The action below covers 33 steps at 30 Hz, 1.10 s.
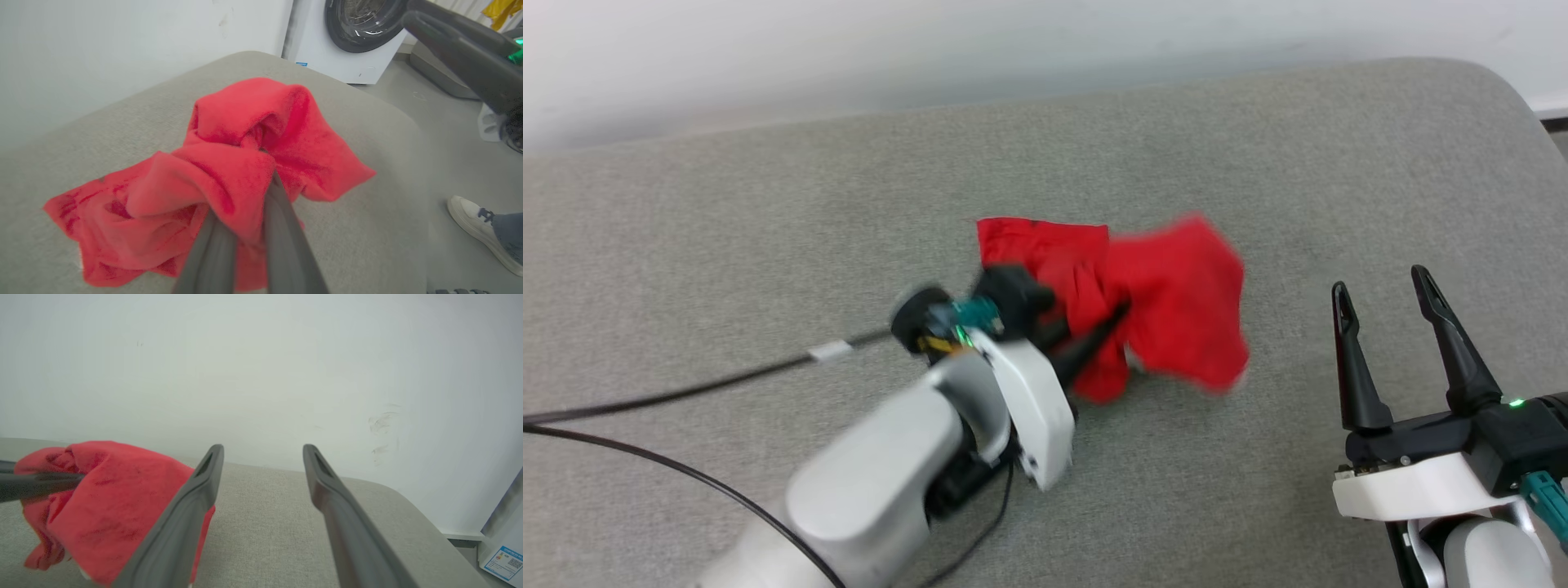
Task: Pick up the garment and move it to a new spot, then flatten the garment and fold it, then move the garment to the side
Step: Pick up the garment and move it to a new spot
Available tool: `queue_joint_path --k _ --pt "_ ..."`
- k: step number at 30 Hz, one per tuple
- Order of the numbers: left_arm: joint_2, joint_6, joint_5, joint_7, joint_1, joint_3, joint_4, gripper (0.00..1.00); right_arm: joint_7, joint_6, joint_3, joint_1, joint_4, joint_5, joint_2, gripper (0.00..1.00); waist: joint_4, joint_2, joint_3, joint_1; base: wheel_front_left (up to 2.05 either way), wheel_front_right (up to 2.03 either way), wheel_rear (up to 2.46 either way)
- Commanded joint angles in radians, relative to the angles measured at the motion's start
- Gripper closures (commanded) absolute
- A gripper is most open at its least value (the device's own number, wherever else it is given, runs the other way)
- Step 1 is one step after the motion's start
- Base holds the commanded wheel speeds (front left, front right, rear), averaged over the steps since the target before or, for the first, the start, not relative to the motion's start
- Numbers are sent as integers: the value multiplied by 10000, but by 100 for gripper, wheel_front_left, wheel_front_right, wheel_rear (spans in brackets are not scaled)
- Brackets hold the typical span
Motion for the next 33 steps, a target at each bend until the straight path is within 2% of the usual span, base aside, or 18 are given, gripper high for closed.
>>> queue_joint_path --k 1,3,4,5,8,12,16,20,24,28,30,33 --pt "-133 -1 -86 -172 221 -269 311 100 -21 -3 -29 -45 -15 41 39 0 -134 0 103 1 0 0 0" --pt "-345 -1 -231 -338 477 -758 953 100 -21 -3 -43 -33 18 -5 41 0 -164 0 140 1 0 0 0" --pt "-397 -1 -243 -392 546 -1007 1250 56 -21 -3 -49 -13 39 -26 43 0 -161 0 152 1 0 0 0" --pt "-454 -1 -263 -447 599 -1195 1578 0 -21 -3 -38 8 55 -46 42 0 -145 0 160 1 0 0 0" --pt "-701 -2 -378 -805 677 -1634 2284 0 -21 -3 15 91 118 -105 43 0 -13 0 104 1 0 0 0" --pt "-751 -1 -701 -1630 680 -1570 2850 0 -21 -3 58 232 206 -179 41 0 288 0 -195 1 0 0 0" --pt "-584 28 -846 -2188 700 -1190 3048 0 -21 -3 32 350 252 -233 -27 0 558 0 -544 1 0 0 0" --pt "-93 434 -810 -2563 990 -420 2825 0 -21 -3 -91 584 280 -296 -111 0 953 0 -1029 1 0 0 0" --pt "567 1096 -501 -2634 1606 716 1915 0 -21 -3 -143 787 255 -344 -147 0 1263 0 -1365 1 0 0 0" --pt "983 1762 70 -2626 2955 2070 416 0 -21 -3 -163 923 197 -375 -133 0 1444 0 -1530 1 0 0 0" --pt "1045 1984 445 -2623 3655 2693 -336 0 -21 -3 -149 1007 192 -362 -119 0 1503 0 -1576 1 0 0 0" --pt "836 2061 1091 -2623 4771 3352 -1296 0 -21 -3 -98 1088 197 -354 -104 0 1540 0 -1640 1 0 0 0"
